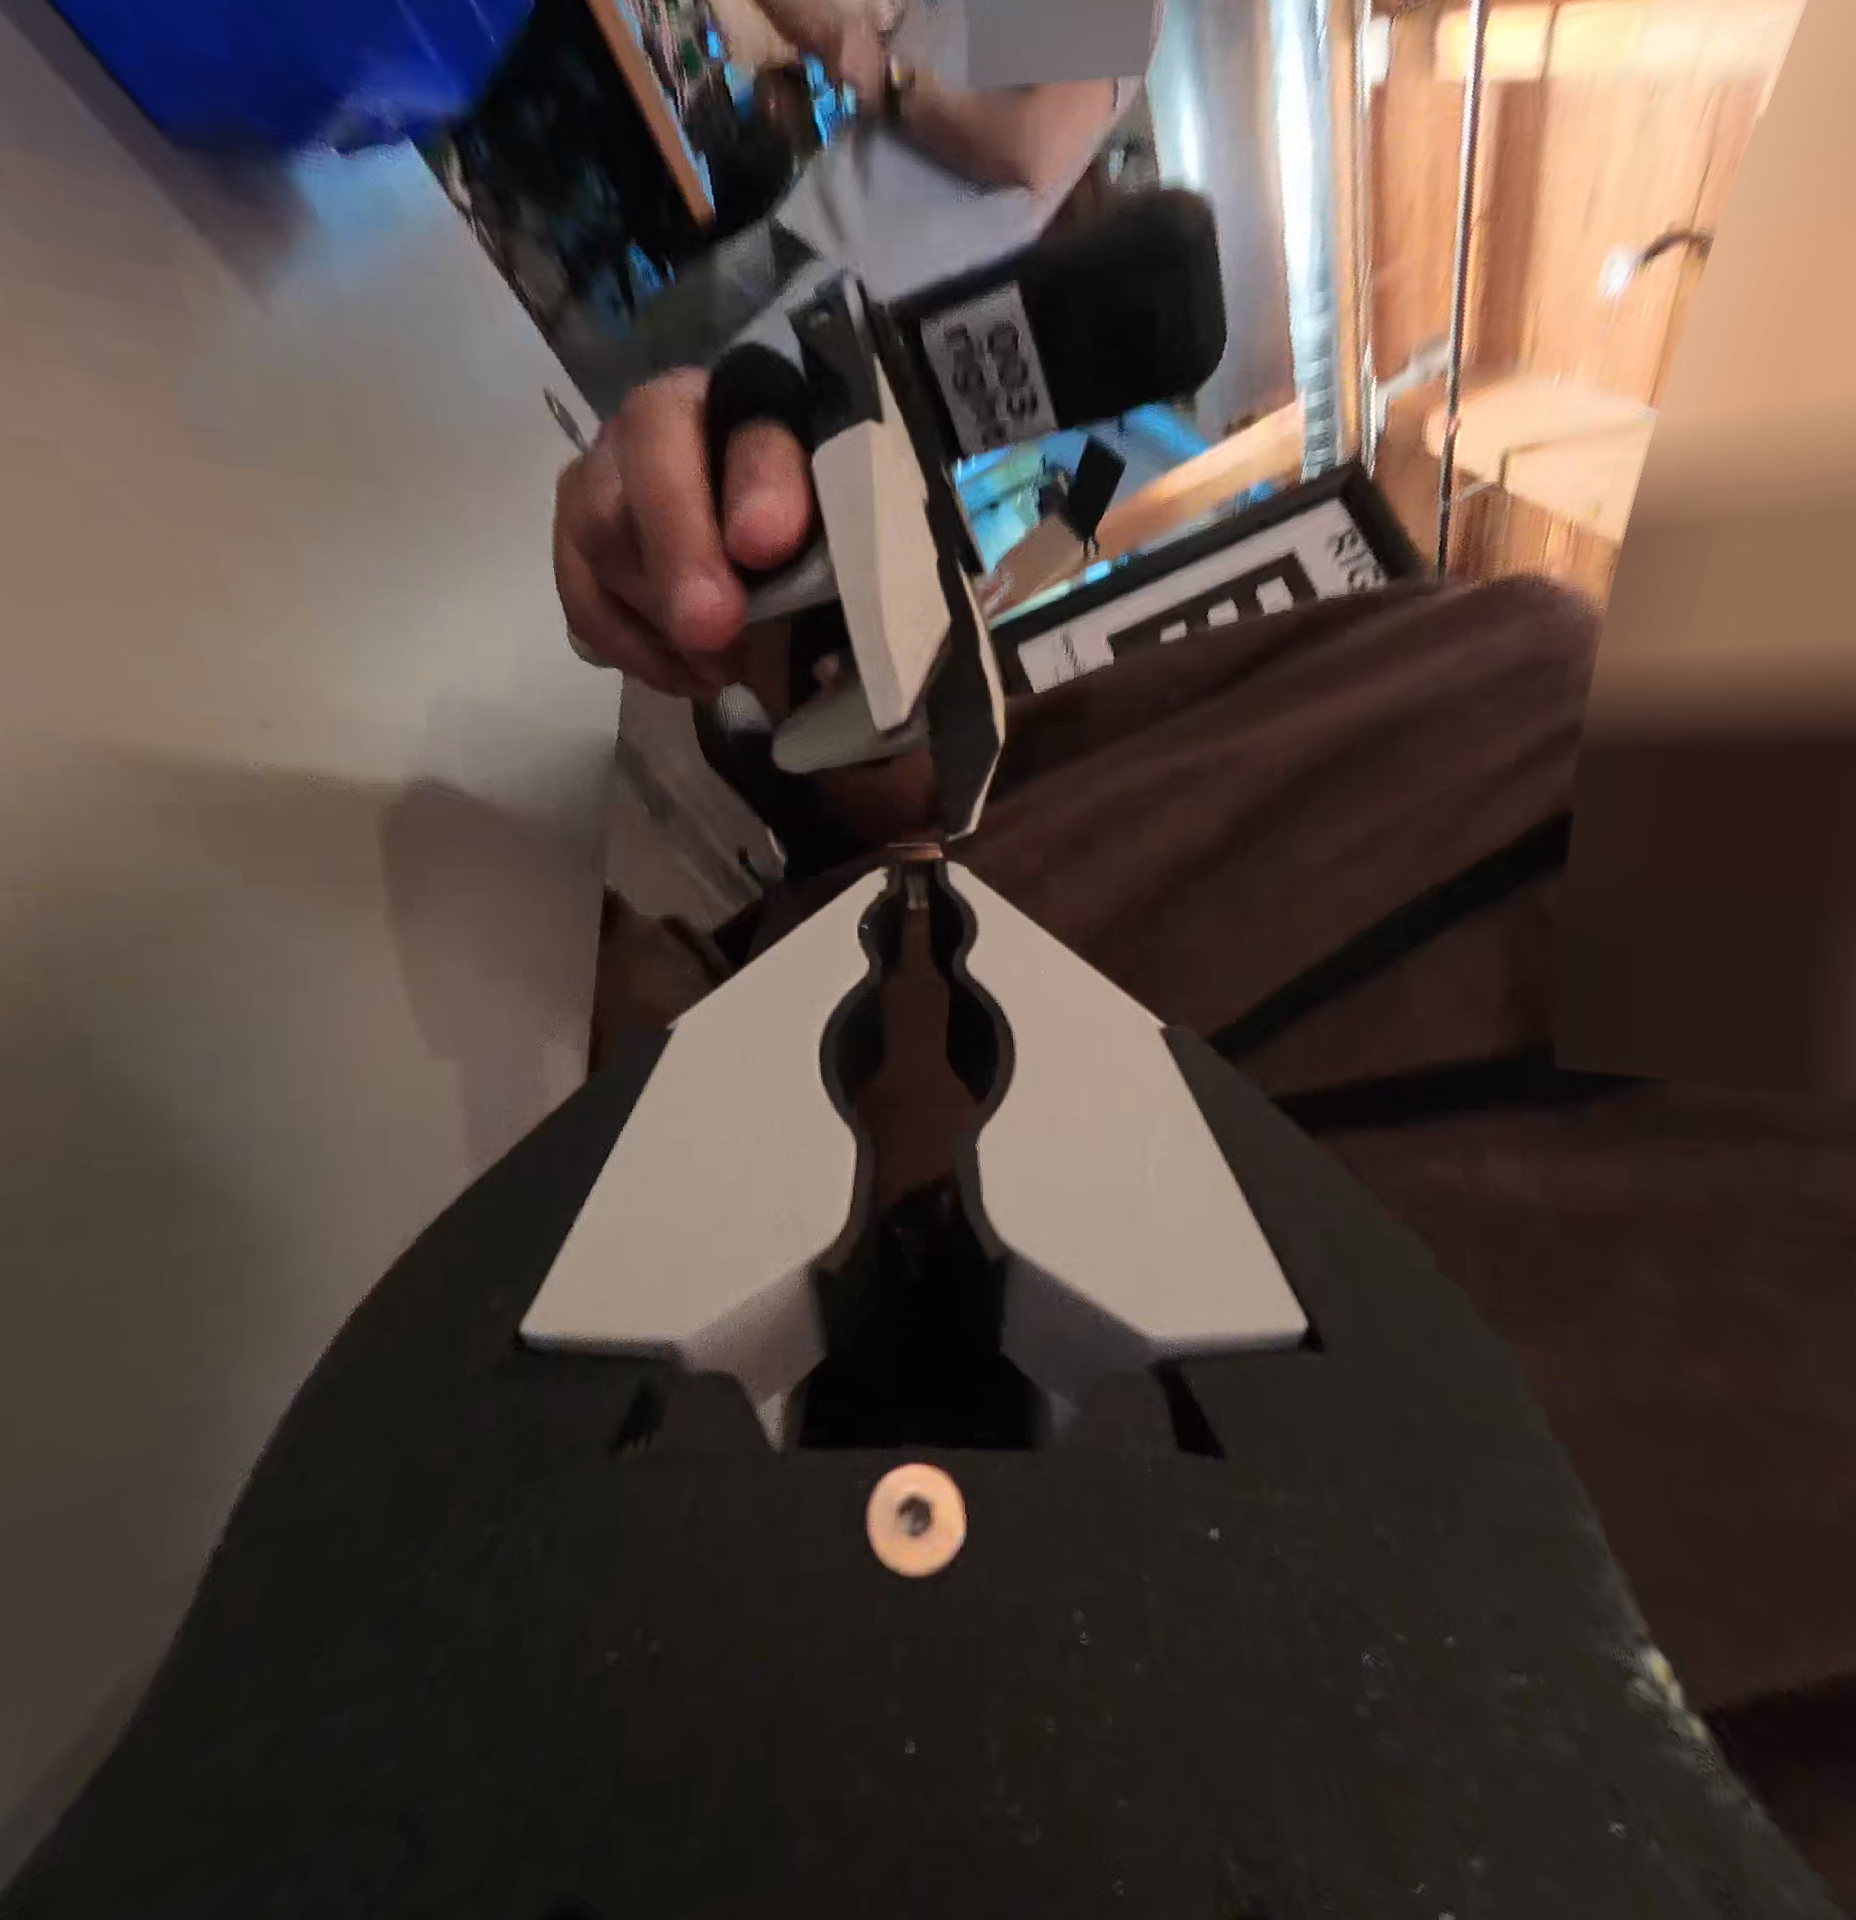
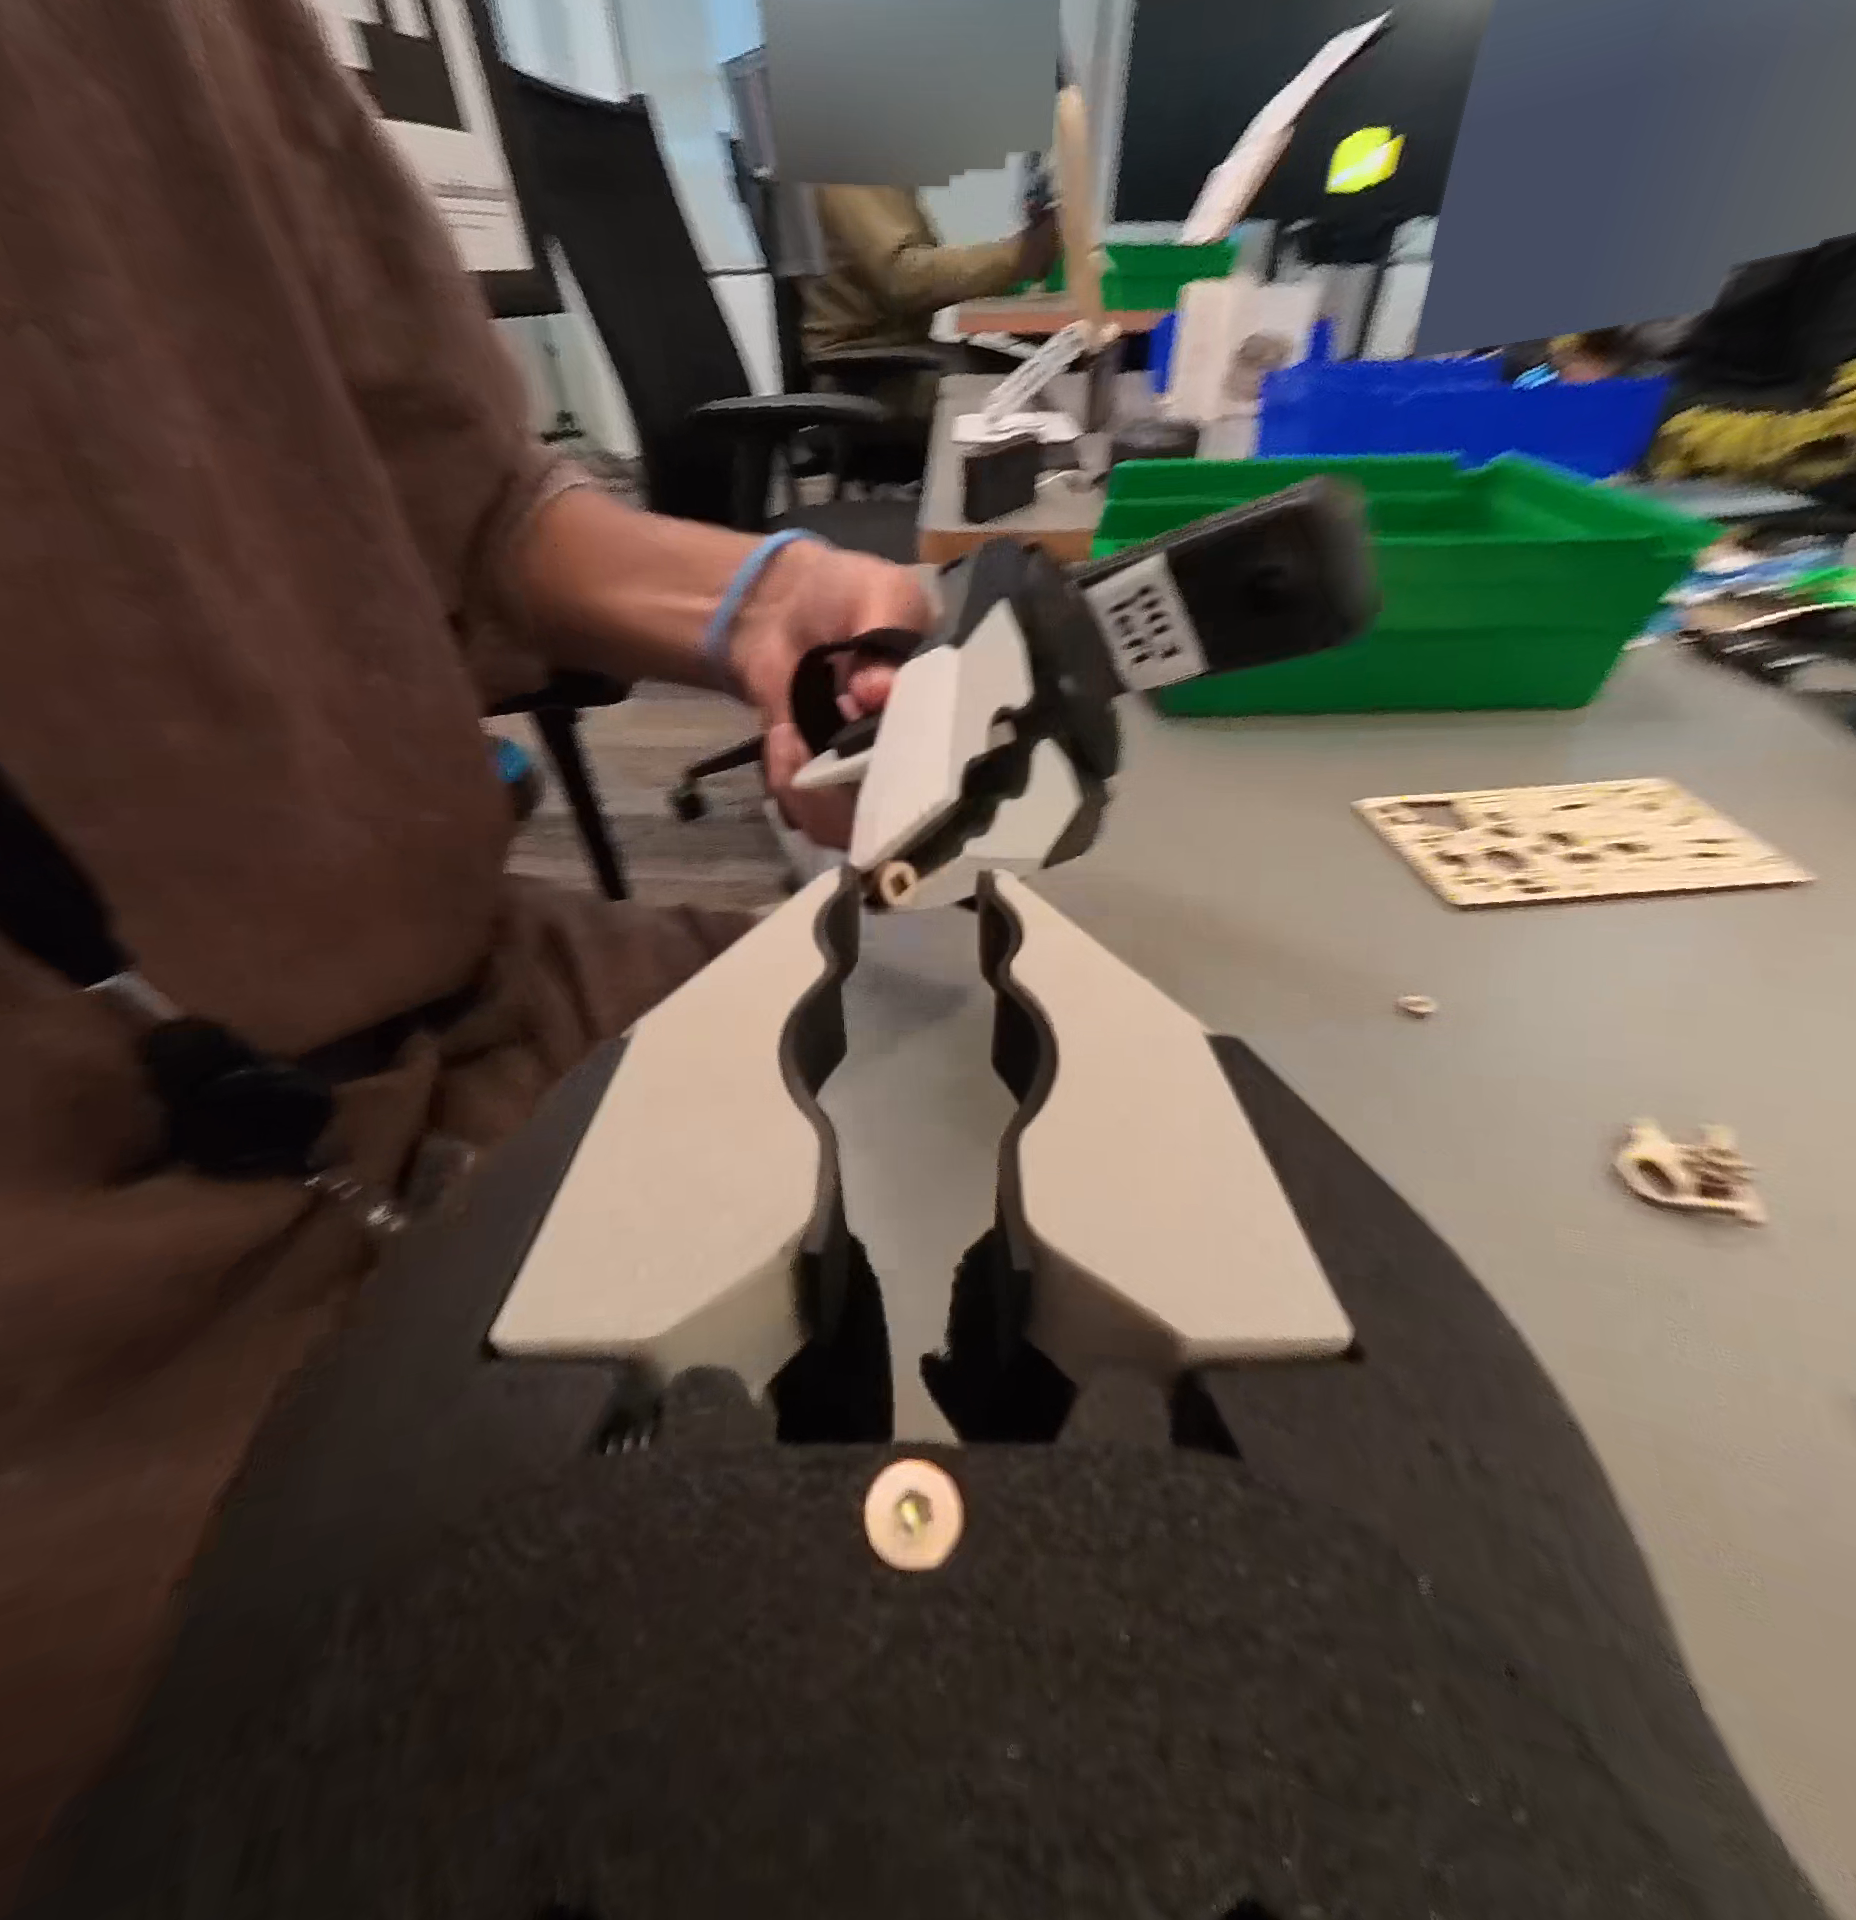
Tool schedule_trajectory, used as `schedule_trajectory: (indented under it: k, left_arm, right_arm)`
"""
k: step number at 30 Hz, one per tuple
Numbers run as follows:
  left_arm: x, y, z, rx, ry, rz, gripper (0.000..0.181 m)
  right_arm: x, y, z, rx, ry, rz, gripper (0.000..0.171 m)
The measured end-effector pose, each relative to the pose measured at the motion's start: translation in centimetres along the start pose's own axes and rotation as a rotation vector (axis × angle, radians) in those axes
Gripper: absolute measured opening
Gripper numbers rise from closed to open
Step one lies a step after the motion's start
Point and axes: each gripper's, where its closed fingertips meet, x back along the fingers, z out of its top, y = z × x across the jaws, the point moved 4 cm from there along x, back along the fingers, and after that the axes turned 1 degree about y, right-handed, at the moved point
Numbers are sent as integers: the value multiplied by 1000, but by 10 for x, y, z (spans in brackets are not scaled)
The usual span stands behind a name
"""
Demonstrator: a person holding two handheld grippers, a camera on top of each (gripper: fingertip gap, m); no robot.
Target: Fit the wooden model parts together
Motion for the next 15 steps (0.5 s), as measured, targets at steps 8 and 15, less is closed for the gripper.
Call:
schedule_trajectory:
  k: [8,15]
  left_arm:
    - [-6,7,-16,1,-124,-24,2]
    - [-7,8,-19,40,-144,-45,2]
  right_arm:
    - [-11,-22,-8,66,-74,96,14]
    - [-14,-29,-7,103,-77,115,11]
